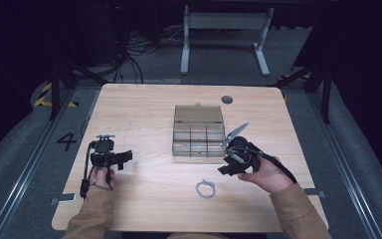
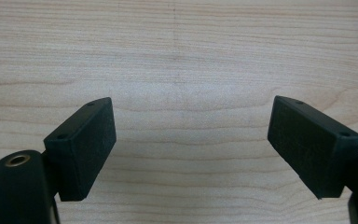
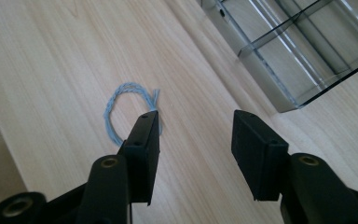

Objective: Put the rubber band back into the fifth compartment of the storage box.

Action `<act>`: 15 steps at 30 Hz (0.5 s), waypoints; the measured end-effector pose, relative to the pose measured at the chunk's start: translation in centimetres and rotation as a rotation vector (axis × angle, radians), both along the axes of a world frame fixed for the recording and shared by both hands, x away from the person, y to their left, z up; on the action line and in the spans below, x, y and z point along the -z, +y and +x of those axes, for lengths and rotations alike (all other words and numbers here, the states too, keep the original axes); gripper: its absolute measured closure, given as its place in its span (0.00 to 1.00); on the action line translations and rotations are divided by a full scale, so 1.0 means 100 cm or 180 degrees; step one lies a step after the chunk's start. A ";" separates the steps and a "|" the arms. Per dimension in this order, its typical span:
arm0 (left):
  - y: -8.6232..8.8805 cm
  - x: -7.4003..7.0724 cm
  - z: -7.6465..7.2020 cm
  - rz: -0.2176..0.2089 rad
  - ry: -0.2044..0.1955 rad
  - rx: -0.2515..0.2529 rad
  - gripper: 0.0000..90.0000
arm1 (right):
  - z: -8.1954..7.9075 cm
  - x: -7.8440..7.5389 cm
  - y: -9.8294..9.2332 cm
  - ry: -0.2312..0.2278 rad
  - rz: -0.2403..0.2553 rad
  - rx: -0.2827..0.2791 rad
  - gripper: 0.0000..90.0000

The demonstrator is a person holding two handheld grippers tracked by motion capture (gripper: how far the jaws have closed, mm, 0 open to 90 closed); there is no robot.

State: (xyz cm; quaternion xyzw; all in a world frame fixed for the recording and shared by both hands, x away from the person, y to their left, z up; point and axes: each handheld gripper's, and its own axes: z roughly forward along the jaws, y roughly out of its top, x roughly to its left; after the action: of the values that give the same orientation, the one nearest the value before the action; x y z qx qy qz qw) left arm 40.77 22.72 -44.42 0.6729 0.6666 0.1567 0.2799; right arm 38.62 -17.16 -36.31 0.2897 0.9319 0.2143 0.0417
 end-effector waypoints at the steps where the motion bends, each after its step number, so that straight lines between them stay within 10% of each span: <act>1: 0.000 0.000 0.000 0.0007 -0.0001 0.0009 0.18 | 0.000 0.000 0.001 -0.0019 -0.0008 0.0012 0.57; 15: 0.000 0.000 0.000 0.0003 -0.0001 0.0002 0.18 | 0.006 0.013 0.011 0.0069 0.0116 0.0061 0.66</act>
State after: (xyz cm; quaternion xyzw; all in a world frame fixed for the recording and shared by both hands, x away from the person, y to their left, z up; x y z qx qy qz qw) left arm 40.78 22.77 -44.41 0.6733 0.6662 0.1569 0.2797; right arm 39.17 -16.11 -37.63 0.3016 0.9254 0.2276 0.0283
